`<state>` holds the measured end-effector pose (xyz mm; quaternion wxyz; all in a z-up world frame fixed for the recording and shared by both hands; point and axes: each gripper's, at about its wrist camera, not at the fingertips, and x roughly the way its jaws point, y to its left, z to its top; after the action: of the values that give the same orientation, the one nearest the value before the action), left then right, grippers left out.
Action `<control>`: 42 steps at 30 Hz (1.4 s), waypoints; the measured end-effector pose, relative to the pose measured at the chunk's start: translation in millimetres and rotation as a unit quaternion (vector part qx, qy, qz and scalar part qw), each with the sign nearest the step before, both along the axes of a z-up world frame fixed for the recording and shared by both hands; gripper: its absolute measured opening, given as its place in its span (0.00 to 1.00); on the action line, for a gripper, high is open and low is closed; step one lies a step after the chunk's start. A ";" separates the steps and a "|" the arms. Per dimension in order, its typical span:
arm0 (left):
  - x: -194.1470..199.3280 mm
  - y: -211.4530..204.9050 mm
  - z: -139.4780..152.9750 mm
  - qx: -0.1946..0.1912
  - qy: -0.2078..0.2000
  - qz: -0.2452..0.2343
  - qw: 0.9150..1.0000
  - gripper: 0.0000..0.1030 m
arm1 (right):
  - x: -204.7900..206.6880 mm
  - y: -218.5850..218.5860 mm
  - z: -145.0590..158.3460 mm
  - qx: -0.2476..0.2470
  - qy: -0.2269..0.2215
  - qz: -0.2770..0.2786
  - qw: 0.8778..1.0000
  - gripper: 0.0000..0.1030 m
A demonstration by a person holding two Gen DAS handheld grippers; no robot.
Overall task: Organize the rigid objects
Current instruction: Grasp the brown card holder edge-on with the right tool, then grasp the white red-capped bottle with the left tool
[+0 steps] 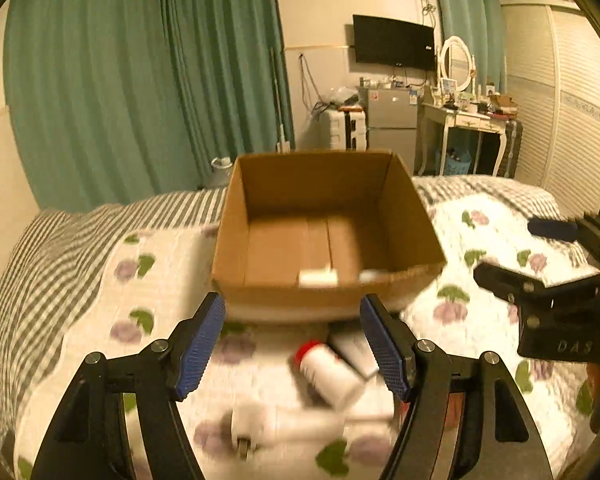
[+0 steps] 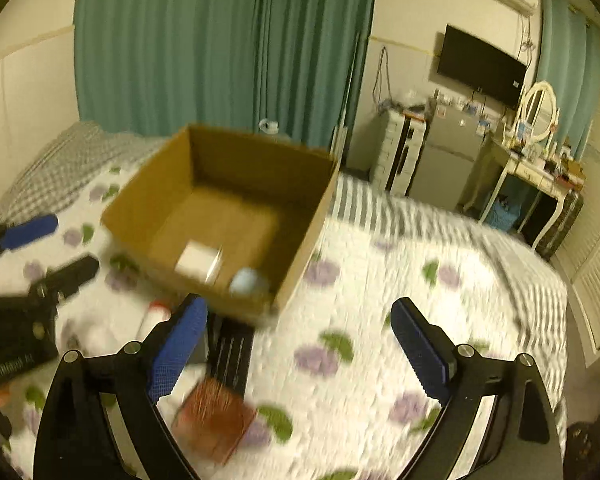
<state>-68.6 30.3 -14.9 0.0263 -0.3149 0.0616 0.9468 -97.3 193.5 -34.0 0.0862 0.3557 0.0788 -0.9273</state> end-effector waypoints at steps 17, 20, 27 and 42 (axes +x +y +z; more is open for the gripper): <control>20.9 -16.0 -85.8 0.007 -0.100 0.018 0.995 0.71 | 3.9 -24.5 -111.8 -0.024 -0.155 0.041 0.987 0.67; 18.6 -16.7 -90.2 0.005 -0.107 0.023 0.994 0.71 | 9.4 -30.5 -109.5 -0.028 -0.156 0.058 0.986 0.47; 17.0 -16.4 -91.4 0.001 -0.110 0.030 0.994 0.71 | 24.3 -34.7 -81.9 -0.068 -0.129 0.090 0.985 0.19; 4.0 -5.6 -79.1 0.026 -0.114 0.033 0.993 0.71 | 20.3 -20.2 -52.5 -0.052 -0.038 0.065 0.996 0.09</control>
<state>-64.6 24.7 -94.0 0.0095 -0.4216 0.0235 0.9064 -77.0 173.3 -86.5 0.1676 0.3795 0.0499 -0.9085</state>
